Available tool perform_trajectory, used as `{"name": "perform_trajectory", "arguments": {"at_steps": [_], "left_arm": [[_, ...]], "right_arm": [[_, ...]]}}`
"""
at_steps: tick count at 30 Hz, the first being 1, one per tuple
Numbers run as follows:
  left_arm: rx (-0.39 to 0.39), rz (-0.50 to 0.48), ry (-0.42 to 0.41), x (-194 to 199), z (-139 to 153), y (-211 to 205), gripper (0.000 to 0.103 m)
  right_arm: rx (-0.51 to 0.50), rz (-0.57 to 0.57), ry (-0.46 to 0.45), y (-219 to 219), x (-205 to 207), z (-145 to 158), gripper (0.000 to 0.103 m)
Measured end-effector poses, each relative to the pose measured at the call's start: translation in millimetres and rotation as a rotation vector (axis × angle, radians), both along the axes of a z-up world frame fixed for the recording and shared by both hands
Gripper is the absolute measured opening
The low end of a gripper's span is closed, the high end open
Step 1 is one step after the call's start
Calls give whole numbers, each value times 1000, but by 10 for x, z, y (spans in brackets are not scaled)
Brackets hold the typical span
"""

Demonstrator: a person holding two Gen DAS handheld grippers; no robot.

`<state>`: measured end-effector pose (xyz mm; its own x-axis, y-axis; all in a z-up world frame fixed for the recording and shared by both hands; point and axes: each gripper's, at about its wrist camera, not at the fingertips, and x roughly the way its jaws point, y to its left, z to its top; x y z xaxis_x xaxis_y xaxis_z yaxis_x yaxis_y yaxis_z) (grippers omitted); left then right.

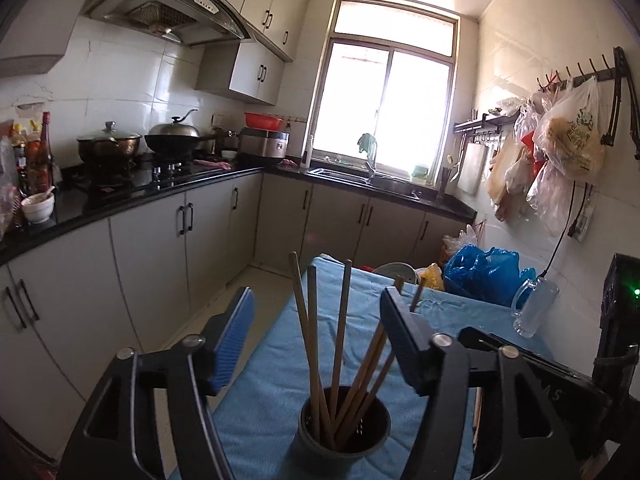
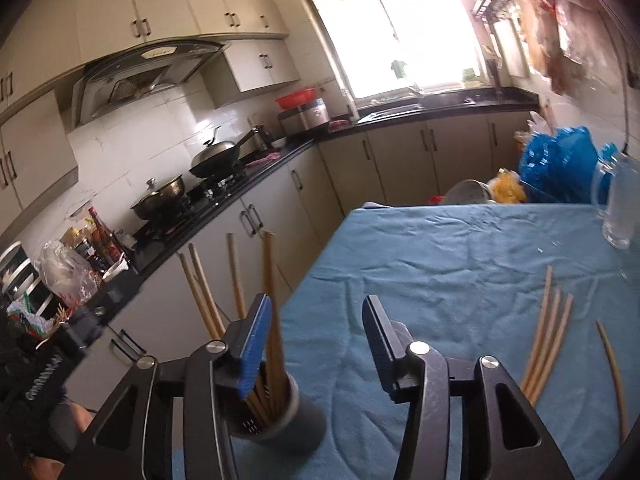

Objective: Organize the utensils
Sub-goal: 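Move both tools back over the chopsticks on the towel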

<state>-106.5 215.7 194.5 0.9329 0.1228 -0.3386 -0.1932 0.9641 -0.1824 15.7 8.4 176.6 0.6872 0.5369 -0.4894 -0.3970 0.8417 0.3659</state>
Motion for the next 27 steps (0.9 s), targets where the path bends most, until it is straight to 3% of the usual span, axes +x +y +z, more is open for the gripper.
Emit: {"name": "perform_trajectory", "arguments": {"at_steps": [14, 21, 27], "left_arm": [[166, -146, 62, -330, 6, -851, 76], [200, -221, 112, -308, -101, -1179, 76], [182, -278, 186, -147, -252, -1387, 76]], "right_arm": [[29, -185, 69, -1037, -390, -229, 61], [26, -253, 87, -1453, -528, -341, 64], [24, -316, 116, -1826, -567, -484, 67]]}}
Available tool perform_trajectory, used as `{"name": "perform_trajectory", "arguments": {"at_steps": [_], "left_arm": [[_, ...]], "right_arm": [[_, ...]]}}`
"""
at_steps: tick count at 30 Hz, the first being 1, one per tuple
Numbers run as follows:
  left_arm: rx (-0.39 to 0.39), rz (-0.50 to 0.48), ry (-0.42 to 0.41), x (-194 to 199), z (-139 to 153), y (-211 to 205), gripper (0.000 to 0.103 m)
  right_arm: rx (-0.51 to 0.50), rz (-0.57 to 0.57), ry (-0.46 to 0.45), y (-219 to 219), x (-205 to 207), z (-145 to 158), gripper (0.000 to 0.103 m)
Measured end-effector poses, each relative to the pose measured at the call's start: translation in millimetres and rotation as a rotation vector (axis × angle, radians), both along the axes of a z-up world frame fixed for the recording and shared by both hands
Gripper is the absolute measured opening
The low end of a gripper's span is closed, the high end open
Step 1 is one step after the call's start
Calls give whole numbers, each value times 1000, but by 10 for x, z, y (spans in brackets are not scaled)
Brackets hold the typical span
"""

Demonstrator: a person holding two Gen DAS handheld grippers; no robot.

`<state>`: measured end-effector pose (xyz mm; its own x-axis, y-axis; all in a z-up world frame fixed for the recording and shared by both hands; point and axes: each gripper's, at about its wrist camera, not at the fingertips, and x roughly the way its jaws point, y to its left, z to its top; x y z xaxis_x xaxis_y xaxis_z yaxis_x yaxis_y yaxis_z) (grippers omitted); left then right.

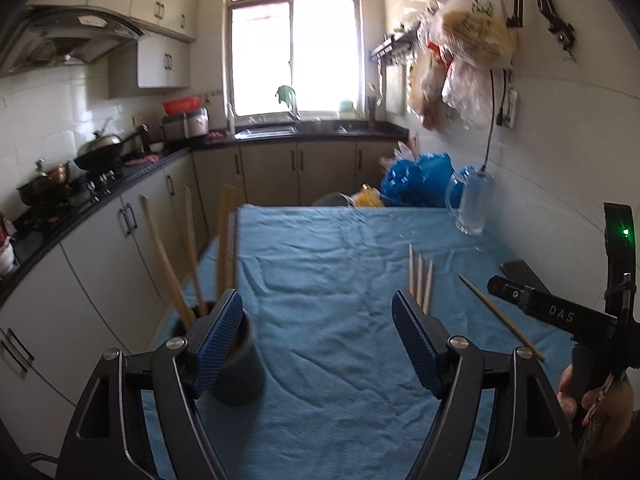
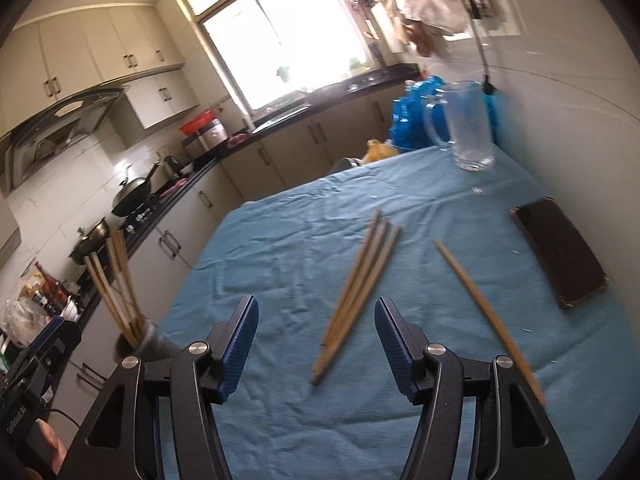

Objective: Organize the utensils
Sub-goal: 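Move both tools back over the chopsticks on the towel, then lower the left tool onto a chopstick and close it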

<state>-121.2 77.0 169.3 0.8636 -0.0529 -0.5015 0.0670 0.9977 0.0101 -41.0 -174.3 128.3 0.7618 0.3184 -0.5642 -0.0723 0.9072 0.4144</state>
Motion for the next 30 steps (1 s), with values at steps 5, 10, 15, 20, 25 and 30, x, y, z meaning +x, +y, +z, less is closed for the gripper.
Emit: {"name": "perform_trajectory", "arguments": {"at_steps": [5, 10, 15, 20, 25, 30], "left_arm": [[-26, -39, 93, 224, -227, -192, 76], [-60, -78, 203, 591, -552, -403, 76], [-116, -115, 315, 1026, -895, -635, 59], [-114, -147, 380, 1448, -1162, -911, 44], [-107, -193, 389, 1712, -1297, -1115, 44], [-109, -175, 439, 2011, -1450, -1159, 33]], "right_arm": [[-3, -68, 50, -368, 16, -181, 68], [-21, -99, 109, -640, 67, -402, 68], [-10, -109, 151, -825, 169, -609, 68], [-9, -118, 149, -906, 248, -757, 68], [15, -110, 138, -944, 300, -862, 68], [51, -86, 149, -974, 339, -953, 68]]}}
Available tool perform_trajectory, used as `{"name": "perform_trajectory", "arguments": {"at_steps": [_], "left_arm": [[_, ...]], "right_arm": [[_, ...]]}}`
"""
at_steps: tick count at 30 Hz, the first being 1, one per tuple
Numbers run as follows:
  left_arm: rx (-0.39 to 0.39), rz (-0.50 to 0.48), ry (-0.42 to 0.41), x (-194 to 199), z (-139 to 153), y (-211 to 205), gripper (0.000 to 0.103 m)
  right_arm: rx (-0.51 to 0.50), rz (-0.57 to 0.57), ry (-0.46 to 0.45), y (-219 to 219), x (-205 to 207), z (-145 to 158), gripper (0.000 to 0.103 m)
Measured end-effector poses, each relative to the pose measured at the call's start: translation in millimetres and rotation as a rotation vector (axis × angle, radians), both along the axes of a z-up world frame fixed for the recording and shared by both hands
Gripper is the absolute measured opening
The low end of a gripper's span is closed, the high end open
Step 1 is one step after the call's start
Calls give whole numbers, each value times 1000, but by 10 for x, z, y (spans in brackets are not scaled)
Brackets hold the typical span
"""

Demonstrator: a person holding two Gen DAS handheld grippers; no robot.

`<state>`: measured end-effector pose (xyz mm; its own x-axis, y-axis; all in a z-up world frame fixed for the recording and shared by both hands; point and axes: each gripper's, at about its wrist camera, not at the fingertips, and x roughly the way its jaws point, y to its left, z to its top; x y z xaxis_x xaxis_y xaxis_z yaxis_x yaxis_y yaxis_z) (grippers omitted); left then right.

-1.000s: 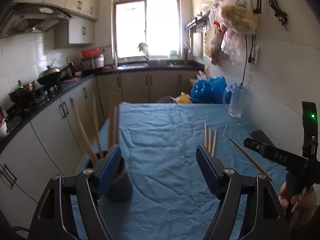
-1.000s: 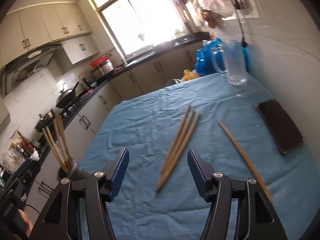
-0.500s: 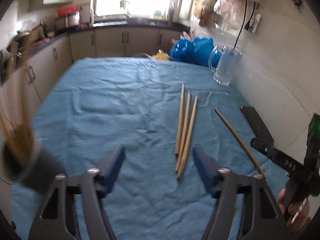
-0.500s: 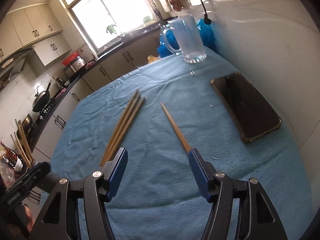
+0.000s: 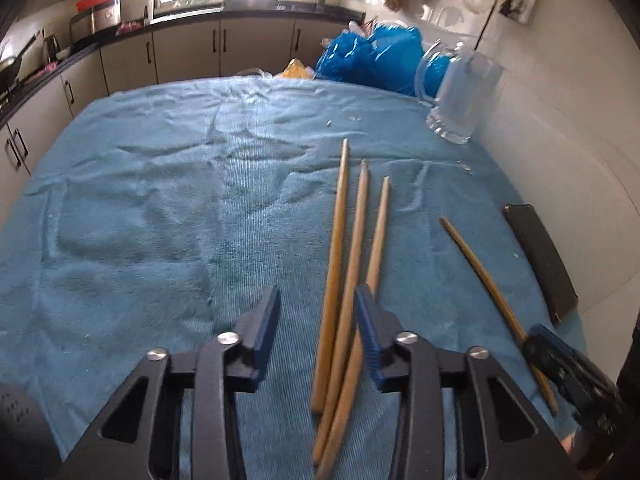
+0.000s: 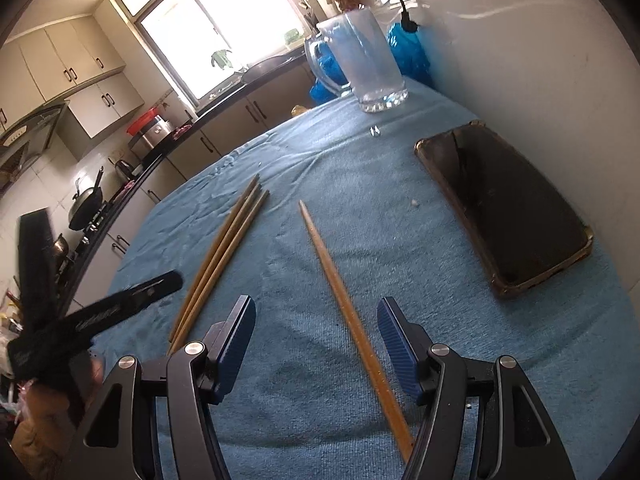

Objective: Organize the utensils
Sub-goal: 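Lower the left tool onto a chopstick and close it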

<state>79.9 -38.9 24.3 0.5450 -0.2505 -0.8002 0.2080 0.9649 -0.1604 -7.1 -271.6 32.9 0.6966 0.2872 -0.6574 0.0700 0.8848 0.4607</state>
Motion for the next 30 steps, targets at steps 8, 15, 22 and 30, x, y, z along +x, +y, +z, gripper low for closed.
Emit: {"name": "perform_trajectory", "arguments": {"at_steps": [8, 15, 22, 30], "left_arm": [[3, -20, 3, 76, -44, -25, 30], [111, -61, -40, 116, -34, -185, 27], [139, -85, -20, 239, -63, -243, 17], [247, -110, -68, 341, -104, -443, 17]], "right_arm": [[59, 8, 2, -59, -8, -39, 68], [59, 15, 6, -36, -1, -52, 68], [43, 13, 5, -8, 14, -50, 68], [18, 15, 4, 36, 14, -48, 68]]}}
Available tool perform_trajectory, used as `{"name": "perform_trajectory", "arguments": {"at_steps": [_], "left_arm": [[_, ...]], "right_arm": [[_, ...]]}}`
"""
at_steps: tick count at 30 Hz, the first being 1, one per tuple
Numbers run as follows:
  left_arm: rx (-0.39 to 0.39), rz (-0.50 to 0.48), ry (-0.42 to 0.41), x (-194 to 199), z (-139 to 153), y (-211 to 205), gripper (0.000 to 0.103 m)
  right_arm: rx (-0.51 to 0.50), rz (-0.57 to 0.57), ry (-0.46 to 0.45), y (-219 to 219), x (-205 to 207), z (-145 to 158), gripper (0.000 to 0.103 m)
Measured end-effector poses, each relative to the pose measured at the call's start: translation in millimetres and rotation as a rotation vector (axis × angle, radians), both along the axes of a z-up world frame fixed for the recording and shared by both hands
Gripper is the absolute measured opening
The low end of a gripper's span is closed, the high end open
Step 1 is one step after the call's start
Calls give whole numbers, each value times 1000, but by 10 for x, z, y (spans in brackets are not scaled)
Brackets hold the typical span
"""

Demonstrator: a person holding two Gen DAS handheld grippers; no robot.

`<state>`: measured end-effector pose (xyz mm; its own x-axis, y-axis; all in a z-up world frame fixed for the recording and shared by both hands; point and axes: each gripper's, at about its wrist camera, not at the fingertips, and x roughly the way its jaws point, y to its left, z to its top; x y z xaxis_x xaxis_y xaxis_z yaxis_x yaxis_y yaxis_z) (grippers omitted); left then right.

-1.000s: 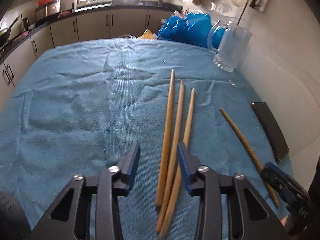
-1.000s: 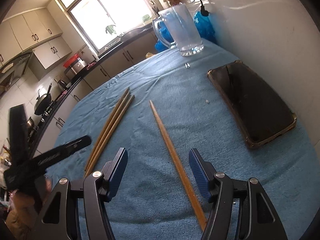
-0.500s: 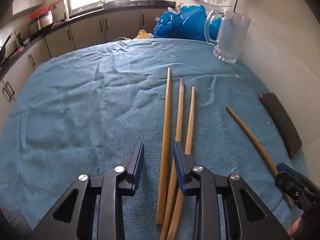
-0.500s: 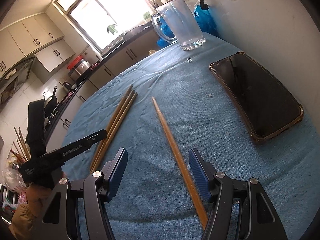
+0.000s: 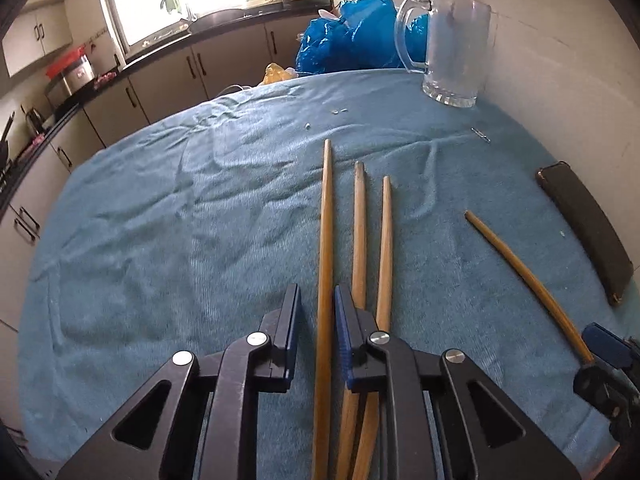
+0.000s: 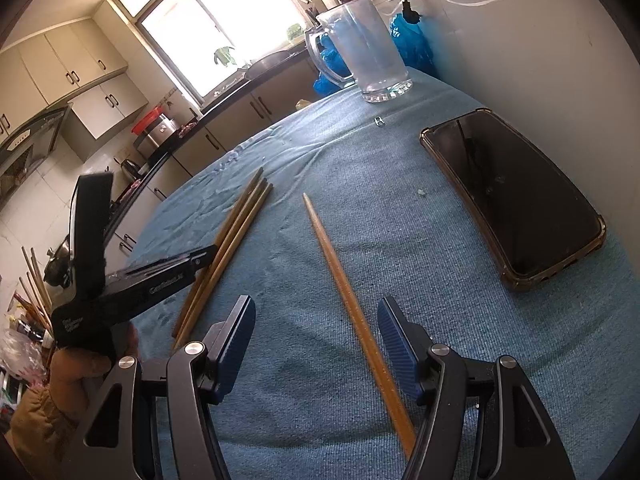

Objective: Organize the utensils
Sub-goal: 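Lower the left tool onto a chopstick and close it, then grasp a chopstick with the right tool while the left tool holds its chopstick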

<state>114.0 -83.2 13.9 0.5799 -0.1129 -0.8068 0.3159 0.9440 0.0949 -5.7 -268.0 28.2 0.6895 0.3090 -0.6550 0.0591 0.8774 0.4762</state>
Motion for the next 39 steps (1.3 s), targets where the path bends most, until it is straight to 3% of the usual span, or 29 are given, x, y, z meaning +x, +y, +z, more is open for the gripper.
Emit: {"name": "perform_trajectory", "arguments": {"at_steps": [2, 8, 10, 12, 14, 19, 27, 29, 33, 37, 39], "left_arm": [[-8, 18, 7, 16, 10, 12, 8], [-6, 48, 53, -114, 43, 151, 7], [-44, 66, 89, -218, 62, 303, 7], [-76, 87, 120, -350, 80, 461, 7], [-108, 106, 149, -490, 87, 606, 7], [-156, 133, 203, -969, 101, 963, 7], [-219, 71, 262, -1805, 105, 1384, 7], [-217, 54, 286, -1868, 111, 1411, 7], [-201, 50, 281, -1862, 144, 1430, 8], [-204, 68, 300, -1715, 134, 1424, 23], [-181, 67, 299, -1638, 118, 1391, 23]], "right_arm": [[-7, 2, 0, 7, 7, 0, 68], [-28, 4, 5, 47, 10, 7, 67], [-62, -3, 17, 83, 23, 15, 57], [-134, -22, 46, 120, 47, 26, 25], [-197, -32, 76, 135, 73, 32, 13], [-182, -14, 150, 81, -2, 56, 11], [-245, 110, 264, 122, -661, 132, 10], [-252, 132, 307, 131, -747, 136, 13], [-279, 149, 357, 143, -733, 164, 35], [-369, 155, 358, 222, -531, 214, 38], [-410, 164, 383, 254, -339, 164, 38]]}}
